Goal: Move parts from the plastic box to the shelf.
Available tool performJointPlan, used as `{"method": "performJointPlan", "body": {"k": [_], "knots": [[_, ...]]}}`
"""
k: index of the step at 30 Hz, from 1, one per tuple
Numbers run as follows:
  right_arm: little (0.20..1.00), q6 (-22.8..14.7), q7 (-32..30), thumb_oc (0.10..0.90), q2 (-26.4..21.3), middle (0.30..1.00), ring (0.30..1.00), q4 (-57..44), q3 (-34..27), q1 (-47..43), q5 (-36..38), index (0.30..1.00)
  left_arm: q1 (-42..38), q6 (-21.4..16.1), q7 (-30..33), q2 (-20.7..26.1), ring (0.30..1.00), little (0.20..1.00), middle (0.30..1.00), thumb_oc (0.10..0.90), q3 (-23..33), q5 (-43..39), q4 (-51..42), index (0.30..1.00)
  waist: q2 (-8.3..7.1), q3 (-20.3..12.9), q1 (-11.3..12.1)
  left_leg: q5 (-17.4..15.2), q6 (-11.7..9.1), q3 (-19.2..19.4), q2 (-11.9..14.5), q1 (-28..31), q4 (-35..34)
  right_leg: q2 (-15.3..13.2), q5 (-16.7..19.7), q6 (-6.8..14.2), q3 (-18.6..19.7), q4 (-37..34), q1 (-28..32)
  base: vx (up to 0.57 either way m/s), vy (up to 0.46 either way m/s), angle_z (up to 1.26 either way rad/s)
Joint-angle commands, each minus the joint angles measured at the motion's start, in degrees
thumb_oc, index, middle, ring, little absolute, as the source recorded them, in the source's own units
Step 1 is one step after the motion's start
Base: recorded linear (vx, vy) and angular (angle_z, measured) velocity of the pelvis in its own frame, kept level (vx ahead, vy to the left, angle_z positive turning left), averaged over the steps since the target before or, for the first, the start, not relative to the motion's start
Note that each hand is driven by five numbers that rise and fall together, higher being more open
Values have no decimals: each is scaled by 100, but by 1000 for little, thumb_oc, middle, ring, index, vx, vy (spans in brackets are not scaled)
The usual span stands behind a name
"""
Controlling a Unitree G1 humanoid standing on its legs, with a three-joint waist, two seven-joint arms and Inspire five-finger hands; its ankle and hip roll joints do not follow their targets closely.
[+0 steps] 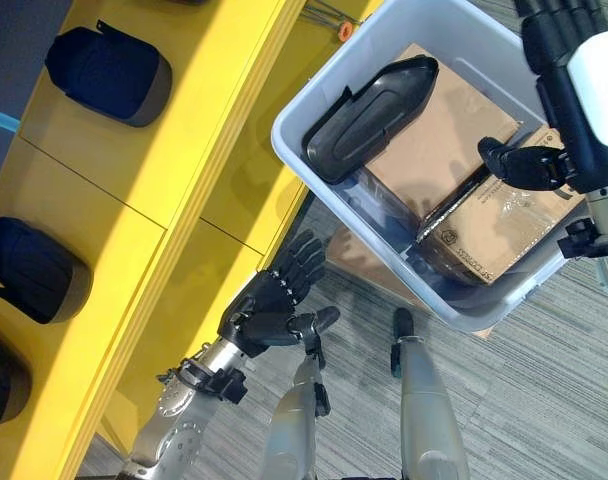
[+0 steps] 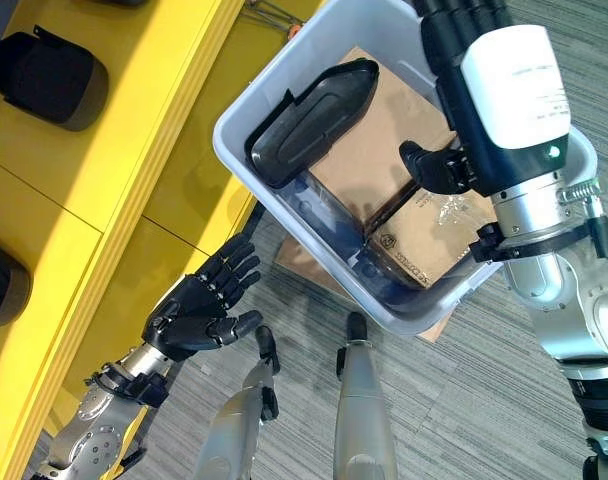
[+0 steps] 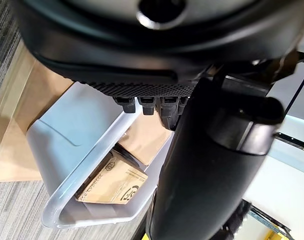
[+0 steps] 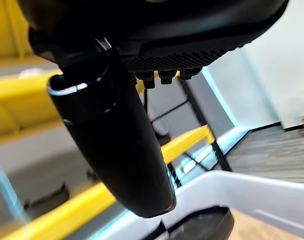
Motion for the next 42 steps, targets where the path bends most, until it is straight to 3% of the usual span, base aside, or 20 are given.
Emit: {"method": "performJointPlan", "body": {"k": [1,2,13,30,37,42], "knots": [[1000,-113,103,900,-426,1000,1000,-263,193,-1225,81,1000,121,-243,-408,262,1000,1000,1000,900,294,-101,-662,1000,-136,12,-65,-991,-109,-213,333,320,752,-65,-148,151,76,-920,747,14,-109,15],[1000,-85,304,900,-462,1000,1000,63,665,-1630,164,1000,91,-198,-439,314,1000,1000,1000,900,303,-121,-648,1000,-149,46,43,-965,-95,-292,333,211,827,-70,-182,130,22,-829,682,3,-96,16],[1000,32,242,900,-190,1000,1000,1168,1912,-2622,-142,1000,2,-143,-507,395,1000,1000,1000,900,309,-116,-564,1000,-125,92,334,-841,-56,-533,310,-266,998,-75,-282,59,-118,-495,263,0,-48,12],[1000,794,-556,900,26,1000,1000,2646,2790,-4012,-587,1000,13,-167,-659,480,1000,1000,1000,900,177,-42,-534,1000,-67,92,725,-766,-5,-766,240,-1219,1369,-60,-469,-54,-228,147,-625,1,-54,8],[1000,1186,-334,900,75,1000,1000,2815,3174,-4618,-895,1000,83,-231,-696,509,1000,1000,1000,900,138,-103,-551,1000,-32,92,825,-653,-42,-839,265,-1641,1520,-45,-531,-86,-221,391,-1042,-2,-25,0],[1000,1238,-157,900,49,1000,1000,2806,3313,-4787,-887,1000,92,-246,-768,559,1000,1000,1000,900,162,-107,-552,1000,-63,92,868,-672,-43,-864,288,-1853,1574,-37,-569,-98,-248,574,-1269,6,-51,4]]}}
